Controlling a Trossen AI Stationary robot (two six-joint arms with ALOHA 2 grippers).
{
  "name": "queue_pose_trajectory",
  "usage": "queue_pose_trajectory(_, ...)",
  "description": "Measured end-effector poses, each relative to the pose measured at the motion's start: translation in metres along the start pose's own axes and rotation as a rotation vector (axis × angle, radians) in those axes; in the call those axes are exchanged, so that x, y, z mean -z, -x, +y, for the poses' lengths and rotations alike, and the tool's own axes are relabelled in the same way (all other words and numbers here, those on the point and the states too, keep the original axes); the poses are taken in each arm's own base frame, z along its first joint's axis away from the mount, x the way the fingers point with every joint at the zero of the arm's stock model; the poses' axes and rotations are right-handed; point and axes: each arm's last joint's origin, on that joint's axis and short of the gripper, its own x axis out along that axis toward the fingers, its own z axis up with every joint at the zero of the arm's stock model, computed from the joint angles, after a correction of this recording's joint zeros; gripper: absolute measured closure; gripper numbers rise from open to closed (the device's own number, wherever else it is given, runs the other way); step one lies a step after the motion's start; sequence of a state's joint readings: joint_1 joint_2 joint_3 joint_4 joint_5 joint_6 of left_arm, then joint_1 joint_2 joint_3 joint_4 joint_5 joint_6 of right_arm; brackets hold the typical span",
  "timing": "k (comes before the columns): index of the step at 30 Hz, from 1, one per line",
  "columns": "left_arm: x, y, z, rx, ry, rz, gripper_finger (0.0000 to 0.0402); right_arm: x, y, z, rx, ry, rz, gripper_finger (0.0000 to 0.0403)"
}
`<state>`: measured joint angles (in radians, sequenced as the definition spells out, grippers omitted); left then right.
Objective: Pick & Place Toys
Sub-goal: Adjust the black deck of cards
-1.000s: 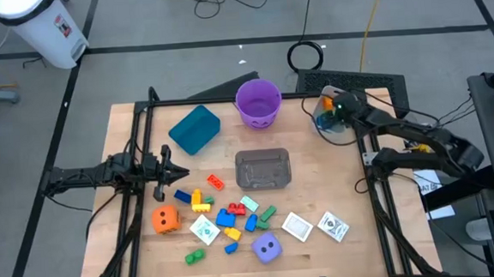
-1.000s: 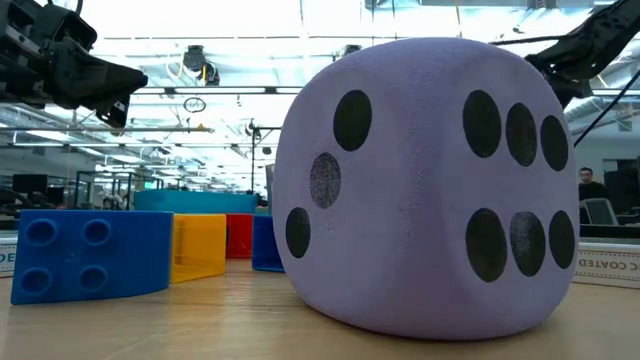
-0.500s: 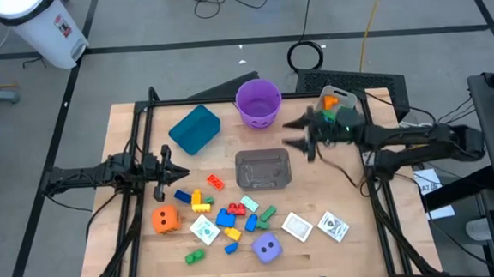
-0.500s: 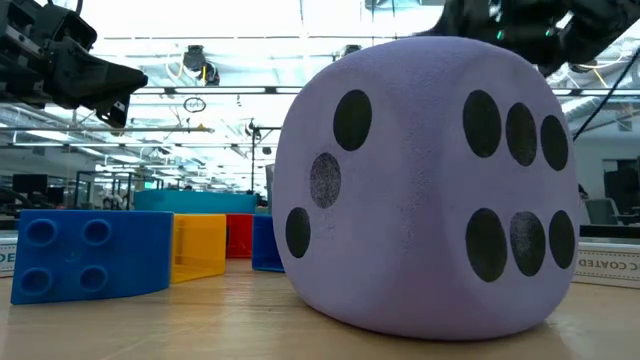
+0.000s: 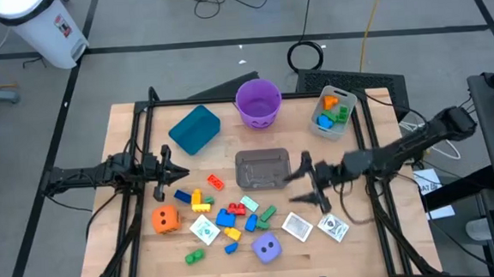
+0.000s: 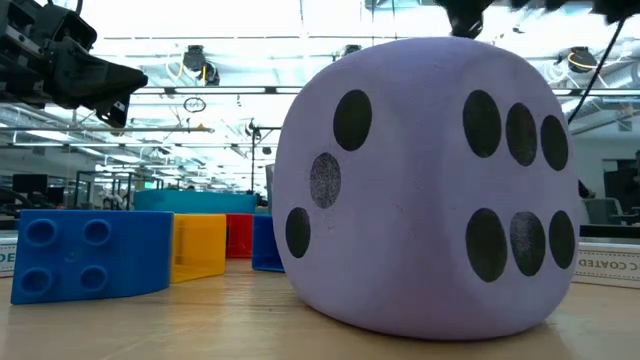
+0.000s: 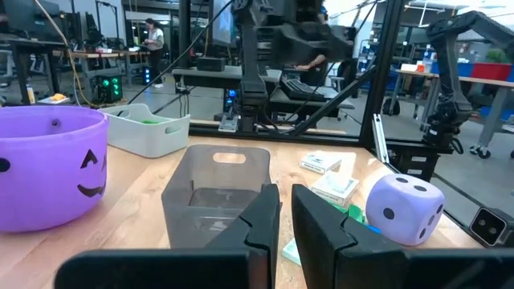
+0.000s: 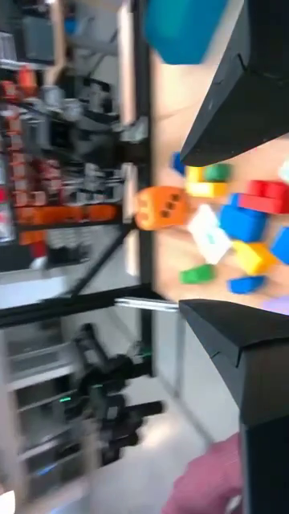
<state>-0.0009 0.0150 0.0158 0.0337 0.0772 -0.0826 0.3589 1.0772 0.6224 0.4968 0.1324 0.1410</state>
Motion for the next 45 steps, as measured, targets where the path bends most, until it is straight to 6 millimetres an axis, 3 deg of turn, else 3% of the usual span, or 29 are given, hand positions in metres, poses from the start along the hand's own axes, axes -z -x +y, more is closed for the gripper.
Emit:
queue_pose_trajectory(8, 0.0, 0.0, 0.0, 0.0, 0.0, 0.0, 0.036, 0.016, 0.005, 0.064, 0.156, 0.002, 0.264, 0.0145)
queue_pose_trajectory(18, 0.0, 0.0, 0.0, 0.0, 0.0, 0.0, 0.036, 0.076, 0.026, 0.081, 0.374, -0.372, 0.626, 0.0145)
queue_pose_trajectory(24, 0.0, 0.0, 0.0, 0.0, 0.0, 0.0, 0.036, 0.115, 0.04, 0.103, 0.429, -0.747, 0.885, 0.0145)
queue_pose_trajectory(28, 0.0, 0.0, 0.0, 0.0, 0.0, 0.0, 0.036, 0.128, 0.052, 0.117, 0.486, -0.807, 0.909, 0.0145)
queue_pose_trajectory(35, 0.0, 0.0, 0.0, 0.0, 0.0, 0.002, 0.036, 0.126, 0.06, 0.104, 0.616, -0.76, 0.931, 0.0145)
queue_pose_trajectory(40, 0.0, 0.0, 0.0, 0.0, 0.0, 0.003, 0.036, 0.125, 0.052, 0.079, 0.711, -0.606, 0.9, 0.0145)
queue_pose_trajectory(45, 0.0, 0.0, 0.0, 0.0, 0.0, 0.002, 0.036, 0.12, 0.04, 0.059, 0.675, -0.499, 0.955, 0.0145)
